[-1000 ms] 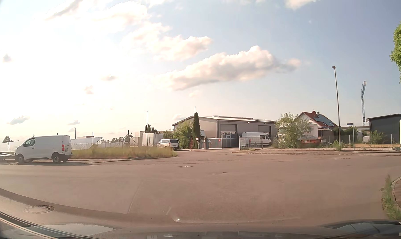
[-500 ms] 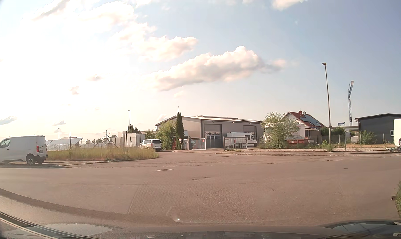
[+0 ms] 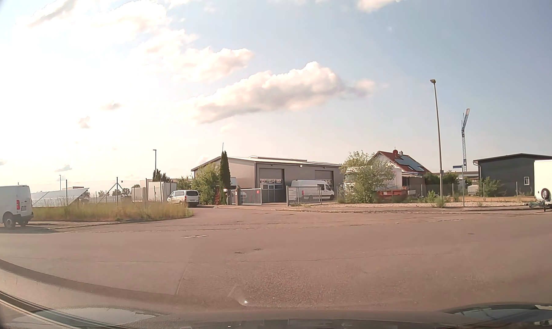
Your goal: Follow the waypoints while adhering to traffic rules and regulations
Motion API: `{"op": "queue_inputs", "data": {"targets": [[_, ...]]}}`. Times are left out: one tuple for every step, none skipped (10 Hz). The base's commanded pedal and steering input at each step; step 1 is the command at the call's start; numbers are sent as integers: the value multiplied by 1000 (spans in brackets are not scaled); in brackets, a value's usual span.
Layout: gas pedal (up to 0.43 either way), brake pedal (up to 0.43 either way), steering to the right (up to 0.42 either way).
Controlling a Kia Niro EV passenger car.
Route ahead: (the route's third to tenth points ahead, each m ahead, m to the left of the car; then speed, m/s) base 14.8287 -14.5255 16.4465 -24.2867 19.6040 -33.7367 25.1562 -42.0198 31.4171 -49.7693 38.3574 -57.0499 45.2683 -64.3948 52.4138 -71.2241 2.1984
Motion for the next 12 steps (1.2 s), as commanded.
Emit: {"op": "queue_inputs", "data": {"targets": [[0, 201, 204], [0, 189, 208], [0, 183, 208], [0, 183, 207], [0, 183, 206], [0, 183, 200], [0, 171, 196], [0, 165, 196], [0, 159, 196], [0, 159, 196], [0, 122, 196], [0, 122, 197]]}}
